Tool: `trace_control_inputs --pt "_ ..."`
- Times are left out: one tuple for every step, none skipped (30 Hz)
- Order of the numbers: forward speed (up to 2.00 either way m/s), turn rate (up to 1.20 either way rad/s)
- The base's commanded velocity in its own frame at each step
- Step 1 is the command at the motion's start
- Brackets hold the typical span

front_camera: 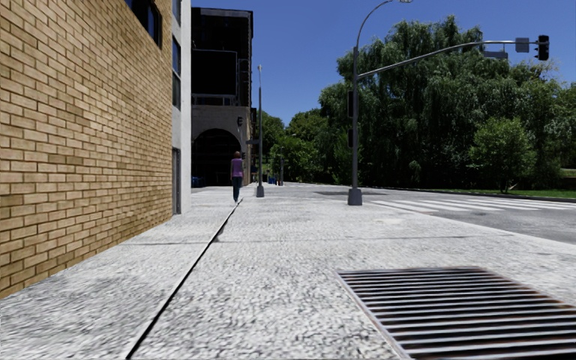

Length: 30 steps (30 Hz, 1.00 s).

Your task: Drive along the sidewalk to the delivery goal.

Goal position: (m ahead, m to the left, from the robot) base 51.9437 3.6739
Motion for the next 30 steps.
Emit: trace_control_inputs --pt "2.0 0.0" --pt "2.0 0.0" --pt "2.0 0.0" --pt "2.0 0.0" --pt "2.0 0.0" --pt "2.0 0.0" --pt "2.0 0.0" --pt "2.0 0.0" --pt "2.0 0.0" --pt "2.0 0.0" --pt "2.0 0.0" --pt "2.0 0.0" --pt "2.0 0.0" --pt "2.0 0.19" --pt "2.0 0.64" --pt "2.0 0.64" --pt "2.0 0.87" --pt "2.0 1.06" --pt "2.0 0.72" --pt "2.0 0.72" --pt "2.0 0.2" --pt "2.0 0.02" --pt "2.0 0.02" --pt "2.0 0.0" --pt "2.0 0.0" --pt "2.0 0.0" --pt "2.0 0.0" --pt "2.0 0.0" --pt "2.0 0.0" --pt "2.0 0.0"
